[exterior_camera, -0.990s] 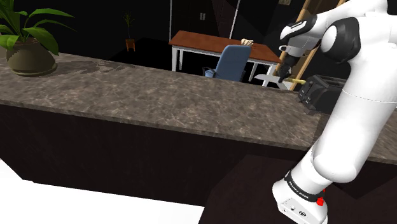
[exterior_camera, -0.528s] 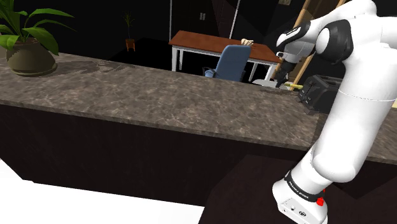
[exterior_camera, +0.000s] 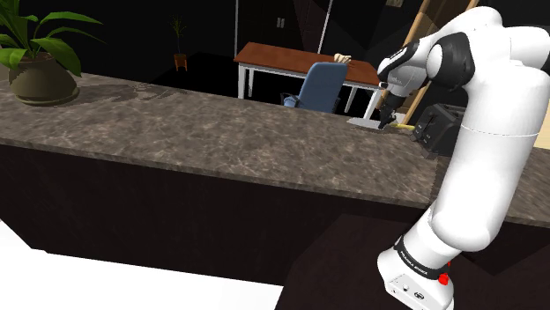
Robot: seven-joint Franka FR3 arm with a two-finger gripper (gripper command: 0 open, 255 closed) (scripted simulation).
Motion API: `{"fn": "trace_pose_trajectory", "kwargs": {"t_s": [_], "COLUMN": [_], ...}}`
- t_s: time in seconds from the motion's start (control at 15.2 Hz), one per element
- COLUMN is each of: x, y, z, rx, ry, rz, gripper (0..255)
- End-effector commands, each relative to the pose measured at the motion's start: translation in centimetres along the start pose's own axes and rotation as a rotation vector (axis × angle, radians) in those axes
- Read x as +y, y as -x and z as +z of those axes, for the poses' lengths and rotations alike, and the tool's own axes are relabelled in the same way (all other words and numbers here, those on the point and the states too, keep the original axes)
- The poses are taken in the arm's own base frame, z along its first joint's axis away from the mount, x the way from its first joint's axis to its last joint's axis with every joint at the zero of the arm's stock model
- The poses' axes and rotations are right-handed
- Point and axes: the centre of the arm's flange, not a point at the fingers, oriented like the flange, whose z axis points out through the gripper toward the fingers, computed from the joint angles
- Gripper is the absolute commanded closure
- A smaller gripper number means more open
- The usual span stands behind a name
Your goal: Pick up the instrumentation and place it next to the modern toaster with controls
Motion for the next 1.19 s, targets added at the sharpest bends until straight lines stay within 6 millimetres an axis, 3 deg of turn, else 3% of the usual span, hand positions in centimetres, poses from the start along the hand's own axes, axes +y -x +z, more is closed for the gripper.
{"fn": "trace_pose_trajectory", "kwargs": {"t_s": [0.0,0.26,0.73,0.79,1.12], "x": [-0.1,-0.1,-0.1,-0.1,-0.1], "y": [-0.1,0.0,0.0,0.0,0.0], "z": [1.1,3.2,3.2,3.2,3.2], "rx": [0.000,0.000,0.000,0.000,0.000], "ry": [0.000,0.000,0.000,0.000,0.000], "rz": [0.000,0.000,0.000,0.000,0.000], "gripper": [255,255,255,0,0]}}
